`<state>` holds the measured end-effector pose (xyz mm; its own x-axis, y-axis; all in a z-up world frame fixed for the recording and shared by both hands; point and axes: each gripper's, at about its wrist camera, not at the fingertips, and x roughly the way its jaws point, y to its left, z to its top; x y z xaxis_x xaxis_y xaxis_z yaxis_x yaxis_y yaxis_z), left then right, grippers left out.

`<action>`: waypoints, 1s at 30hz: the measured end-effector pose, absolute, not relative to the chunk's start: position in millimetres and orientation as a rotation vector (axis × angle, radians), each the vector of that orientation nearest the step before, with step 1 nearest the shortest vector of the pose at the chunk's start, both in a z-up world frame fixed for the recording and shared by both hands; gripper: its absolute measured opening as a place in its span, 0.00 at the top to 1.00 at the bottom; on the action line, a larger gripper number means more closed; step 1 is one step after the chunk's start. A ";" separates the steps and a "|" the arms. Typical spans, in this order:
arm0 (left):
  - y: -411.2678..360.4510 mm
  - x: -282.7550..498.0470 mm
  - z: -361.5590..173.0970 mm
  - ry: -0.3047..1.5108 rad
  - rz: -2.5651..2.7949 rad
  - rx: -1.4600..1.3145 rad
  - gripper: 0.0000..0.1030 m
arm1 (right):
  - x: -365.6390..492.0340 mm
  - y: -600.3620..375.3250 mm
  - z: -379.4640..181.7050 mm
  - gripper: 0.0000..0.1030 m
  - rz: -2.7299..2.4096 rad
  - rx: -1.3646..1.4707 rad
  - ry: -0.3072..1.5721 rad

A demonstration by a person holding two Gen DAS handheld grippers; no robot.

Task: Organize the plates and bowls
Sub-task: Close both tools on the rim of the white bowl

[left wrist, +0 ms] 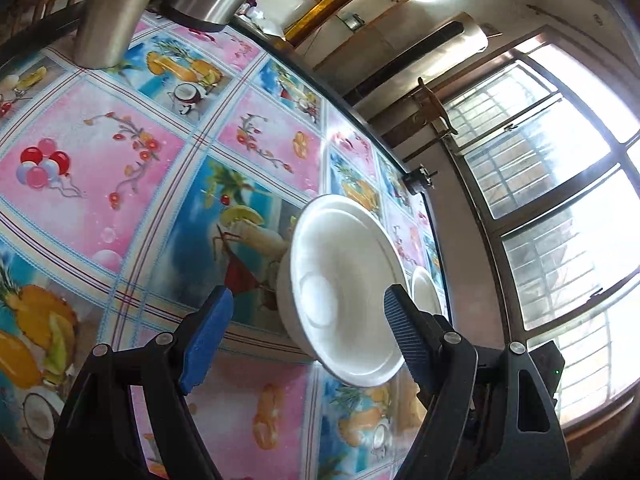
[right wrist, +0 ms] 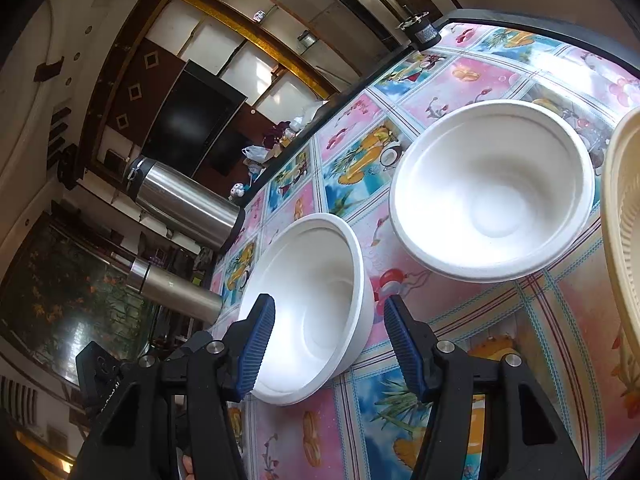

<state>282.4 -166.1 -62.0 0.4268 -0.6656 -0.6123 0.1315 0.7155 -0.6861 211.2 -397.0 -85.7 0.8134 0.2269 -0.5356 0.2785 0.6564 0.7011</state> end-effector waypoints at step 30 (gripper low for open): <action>-174.8 279.5 -66.9 0.973 -0.488 -0.563 0.23 | 211.5 -400.0 -89.6 0.42 -0.060 0.880 0.647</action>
<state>279.5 -174.8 -66.9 0.4781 -0.6161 -0.6260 0.1335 0.7554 -0.6415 211.5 -400.0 -89.6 0.8091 0.2087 -0.5494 0.3061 0.6484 0.6970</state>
